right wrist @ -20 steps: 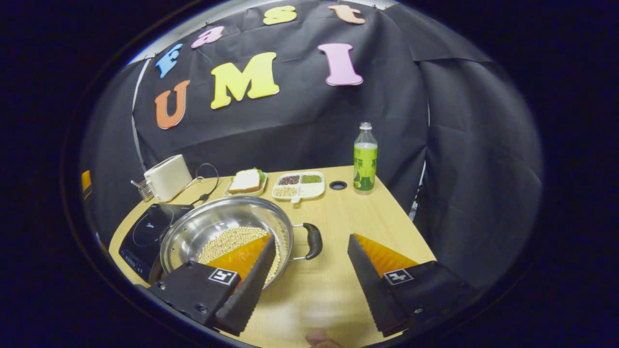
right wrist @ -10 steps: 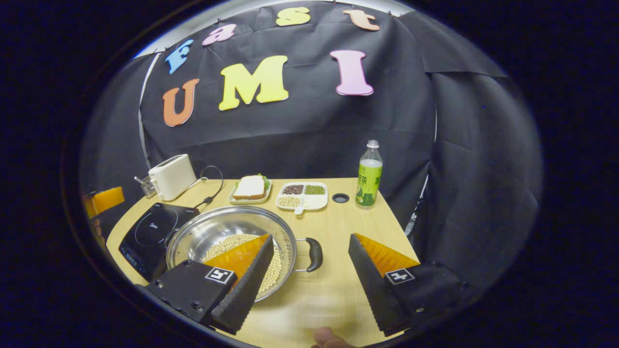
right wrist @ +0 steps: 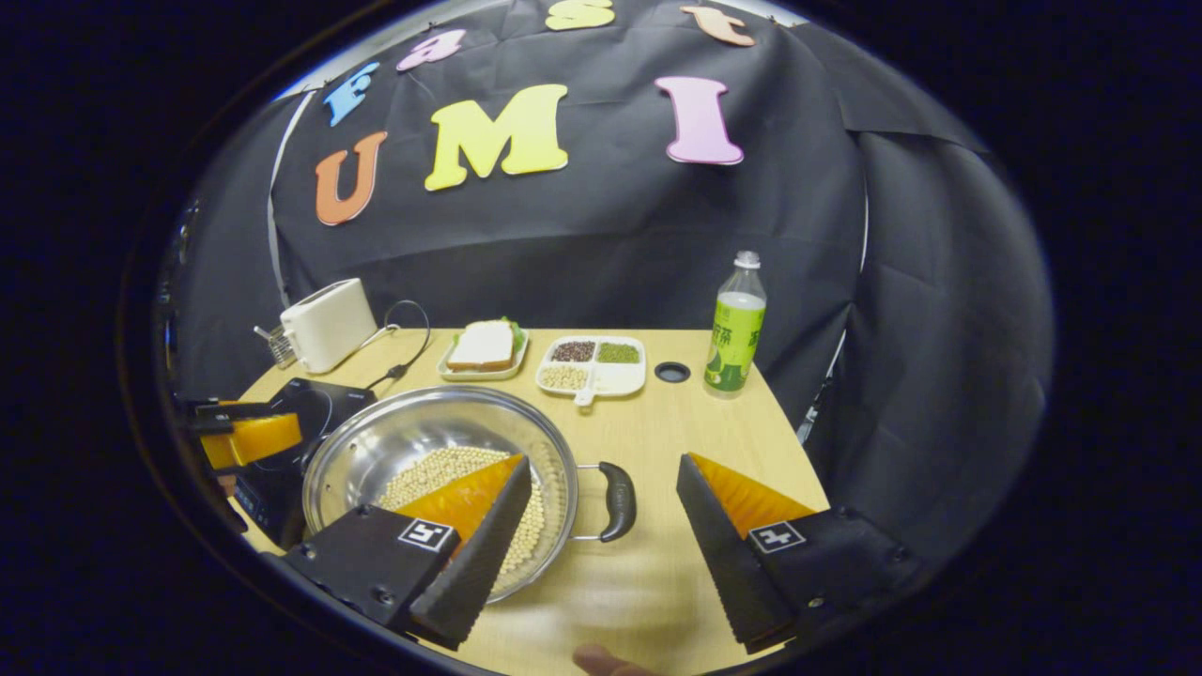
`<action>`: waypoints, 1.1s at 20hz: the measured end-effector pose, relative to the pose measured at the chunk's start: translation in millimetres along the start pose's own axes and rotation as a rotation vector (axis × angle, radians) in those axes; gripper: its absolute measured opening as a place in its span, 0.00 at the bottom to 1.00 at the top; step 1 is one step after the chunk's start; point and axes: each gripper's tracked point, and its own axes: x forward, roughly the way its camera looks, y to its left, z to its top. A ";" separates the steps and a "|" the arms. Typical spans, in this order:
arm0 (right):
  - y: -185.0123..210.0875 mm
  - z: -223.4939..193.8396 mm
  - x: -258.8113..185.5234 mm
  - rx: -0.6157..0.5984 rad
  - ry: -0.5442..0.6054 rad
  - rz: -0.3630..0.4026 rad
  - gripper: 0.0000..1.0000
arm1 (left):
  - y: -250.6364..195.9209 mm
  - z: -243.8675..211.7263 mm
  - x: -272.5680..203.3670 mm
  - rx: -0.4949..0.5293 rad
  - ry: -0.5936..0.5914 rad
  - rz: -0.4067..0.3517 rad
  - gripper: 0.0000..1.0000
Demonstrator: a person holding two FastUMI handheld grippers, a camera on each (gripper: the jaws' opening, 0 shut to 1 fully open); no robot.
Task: First push the handle of the pot to place it horizontally, then grasp the pot with both hands and set it on the induction cooktop.
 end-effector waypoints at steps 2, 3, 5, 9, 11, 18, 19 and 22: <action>-3.7 -8.4 13.5 0.022 0.031 -0.012 0.99 | -1.7 -11.3 11.4 0.002 0.048 0.000 0.96; -7.1 -14.5 21.5 0.041 0.054 -0.033 0.99 | 0.6 -17.6 17.2 0.007 0.071 0.009 0.96; -11.8 -26.9 35.5 0.077 0.088 -0.059 0.99 | 6.9 -26.7 27.1 0.013 0.116 0.038 0.96; -3.1 -42.3 54.4 0.093 0.140 -0.026 0.94 | 3.7 -41.4 38.7 0.010 0.174 0.005 0.94; 2.4 -43.8 57.0 0.085 0.155 -0.008 0.86 | 8.1 -40.2 40.6 0.010 0.169 0.023 0.86; 4.7 -48.7 58.6 0.107 0.160 0.004 0.69 | 13.0 -41.4 45.1 0.014 0.163 0.055 0.62; 4.6 -49.1 57.8 0.104 0.159 0.005 0.69 | 12.4 -42.0 46.3 0.012 0.163 0.051 0.52; 3.9 -52.3 51.4 0.107 0.167 0.003 0.67 | 12.6 -42.5 46.2 0.026 0.166 0.034 0.57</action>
